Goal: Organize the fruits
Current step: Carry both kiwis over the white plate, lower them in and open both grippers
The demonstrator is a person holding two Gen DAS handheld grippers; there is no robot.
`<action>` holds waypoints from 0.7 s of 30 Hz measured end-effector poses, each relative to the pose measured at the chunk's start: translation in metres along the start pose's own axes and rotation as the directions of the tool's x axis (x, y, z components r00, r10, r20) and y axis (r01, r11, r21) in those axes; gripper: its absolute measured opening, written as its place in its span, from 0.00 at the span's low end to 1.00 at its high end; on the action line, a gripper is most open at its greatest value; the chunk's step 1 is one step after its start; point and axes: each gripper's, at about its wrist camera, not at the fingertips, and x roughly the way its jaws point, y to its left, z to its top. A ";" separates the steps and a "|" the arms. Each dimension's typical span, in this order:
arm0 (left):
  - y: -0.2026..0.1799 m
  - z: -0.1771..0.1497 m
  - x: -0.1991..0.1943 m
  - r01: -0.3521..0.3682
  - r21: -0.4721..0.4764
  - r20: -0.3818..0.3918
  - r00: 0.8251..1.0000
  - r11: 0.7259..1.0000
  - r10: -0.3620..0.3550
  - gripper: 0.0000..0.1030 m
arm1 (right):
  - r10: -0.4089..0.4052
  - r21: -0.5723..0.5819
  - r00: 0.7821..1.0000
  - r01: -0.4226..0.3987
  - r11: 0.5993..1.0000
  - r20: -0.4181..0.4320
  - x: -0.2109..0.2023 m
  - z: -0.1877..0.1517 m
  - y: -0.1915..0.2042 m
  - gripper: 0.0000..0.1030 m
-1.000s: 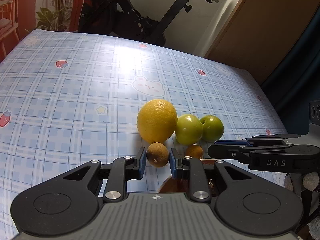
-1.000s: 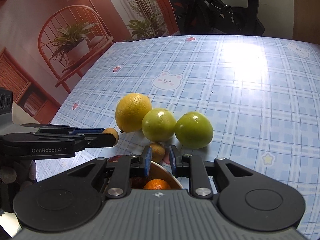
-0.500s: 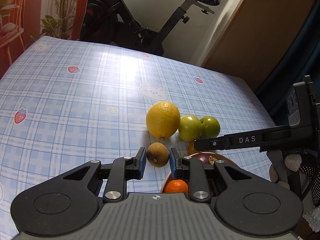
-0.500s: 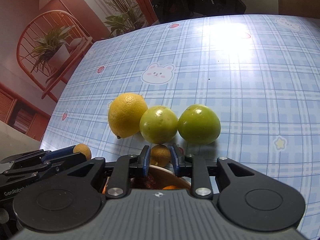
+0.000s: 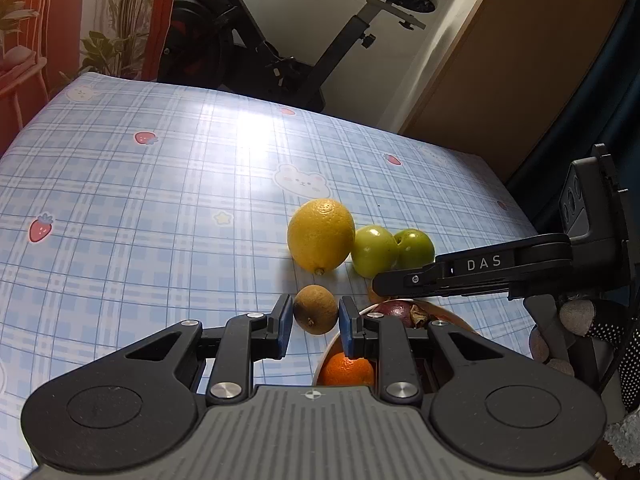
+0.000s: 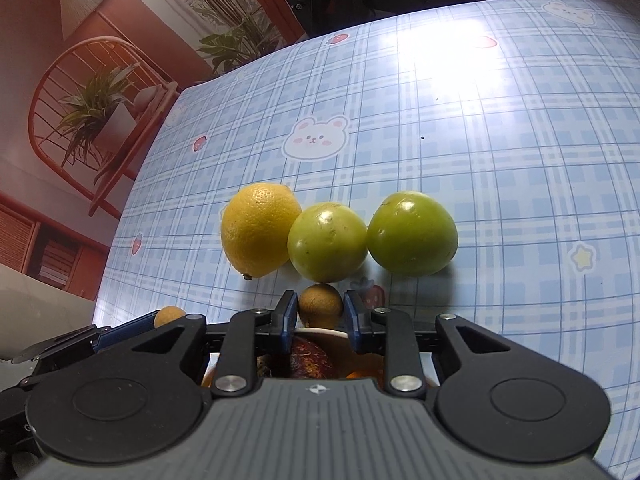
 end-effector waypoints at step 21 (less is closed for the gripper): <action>-0.064 -0.032 -0.017 0.033 0.093 -0.041 0.999 0.995 -0.029 0.25 | 0.084 -0.049 0.992 -0.080 0.996 0.093 -0.087 -0.046 -0.028 0.27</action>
